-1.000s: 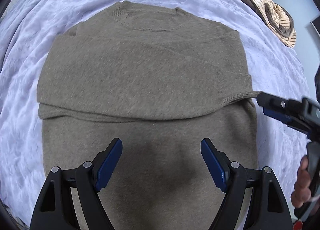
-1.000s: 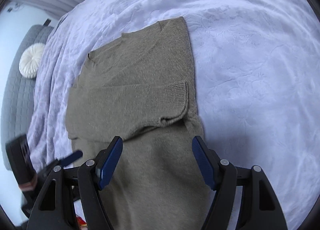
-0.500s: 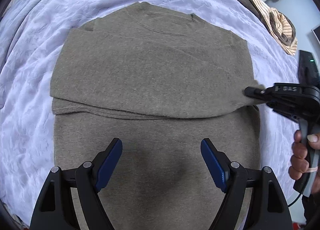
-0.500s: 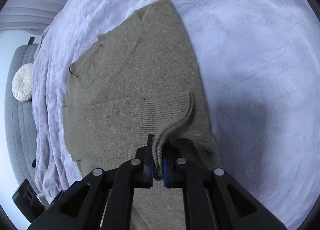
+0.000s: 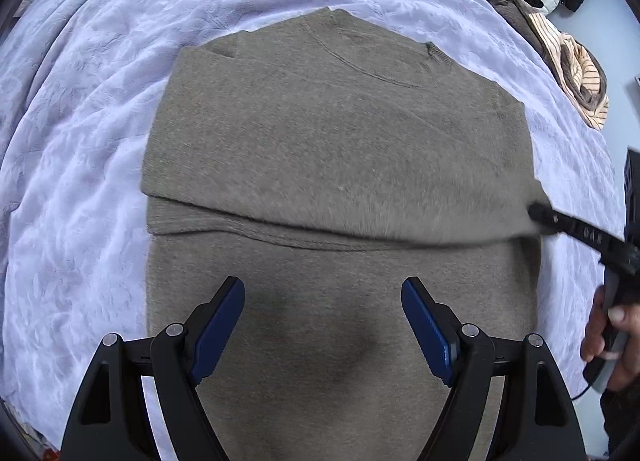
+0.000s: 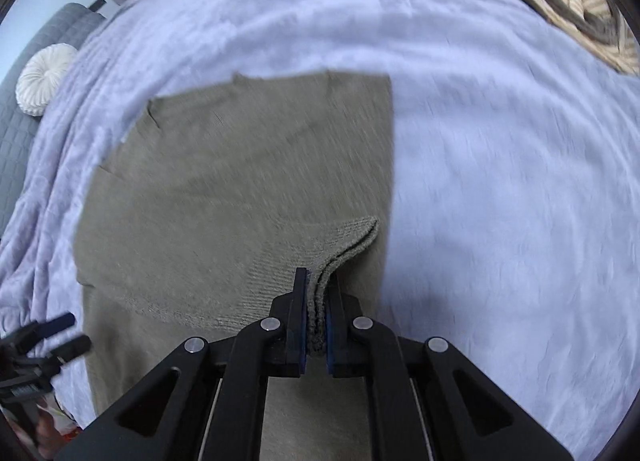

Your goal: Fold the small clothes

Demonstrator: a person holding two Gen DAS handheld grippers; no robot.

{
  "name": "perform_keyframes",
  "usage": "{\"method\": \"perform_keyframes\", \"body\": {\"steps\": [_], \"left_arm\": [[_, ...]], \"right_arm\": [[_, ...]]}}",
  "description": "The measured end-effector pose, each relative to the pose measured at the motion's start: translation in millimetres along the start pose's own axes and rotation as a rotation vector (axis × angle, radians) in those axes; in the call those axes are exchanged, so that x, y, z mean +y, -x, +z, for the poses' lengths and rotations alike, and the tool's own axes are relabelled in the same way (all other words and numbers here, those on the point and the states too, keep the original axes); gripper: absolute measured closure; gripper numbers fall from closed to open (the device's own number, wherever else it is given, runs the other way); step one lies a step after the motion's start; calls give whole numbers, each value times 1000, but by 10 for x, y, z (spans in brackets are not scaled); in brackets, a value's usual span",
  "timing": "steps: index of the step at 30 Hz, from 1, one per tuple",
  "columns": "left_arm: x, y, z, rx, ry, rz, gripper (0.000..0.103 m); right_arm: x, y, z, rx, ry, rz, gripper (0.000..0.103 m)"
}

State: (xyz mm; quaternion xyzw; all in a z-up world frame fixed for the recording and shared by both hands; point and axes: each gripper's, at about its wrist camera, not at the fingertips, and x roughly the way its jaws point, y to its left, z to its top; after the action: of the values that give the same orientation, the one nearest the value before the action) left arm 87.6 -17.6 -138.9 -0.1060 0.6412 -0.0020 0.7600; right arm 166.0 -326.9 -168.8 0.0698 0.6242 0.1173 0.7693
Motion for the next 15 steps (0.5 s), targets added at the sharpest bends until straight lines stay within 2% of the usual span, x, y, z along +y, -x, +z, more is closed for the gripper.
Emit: {"method": "perform_keyframes", "body": {"steps": [1,3,4,6,7,9,13,15], "left_arm": [[60,-4,45,0,10,4,22],[153,-5,146,-7,28,8,22],[188,-6,202,-12,34,13,22],[232,-41,333,-21,36,16,22],[225,-93,402,-19,26,24,22],[190,-232,501,-4,-5,44,22],[148,-577,591,52,-52,109,22],[175,-696,586,69,-55,115,22]], "right_arm": [[-41,0,-36,7,-22,-23,88],[-131,97,-65,-12,-72,-74,68],[-158,188,-62,-45,-98,-90,63],[-136,390,-38,-131,-117,-126,42],[-83,446,-23,-158,-108,-136,38],[99,404,13,-152,-57,-110,38],[575,47,-14,-55,113,-64,38],[665,-175,-39,21,135,-77,38]]}}
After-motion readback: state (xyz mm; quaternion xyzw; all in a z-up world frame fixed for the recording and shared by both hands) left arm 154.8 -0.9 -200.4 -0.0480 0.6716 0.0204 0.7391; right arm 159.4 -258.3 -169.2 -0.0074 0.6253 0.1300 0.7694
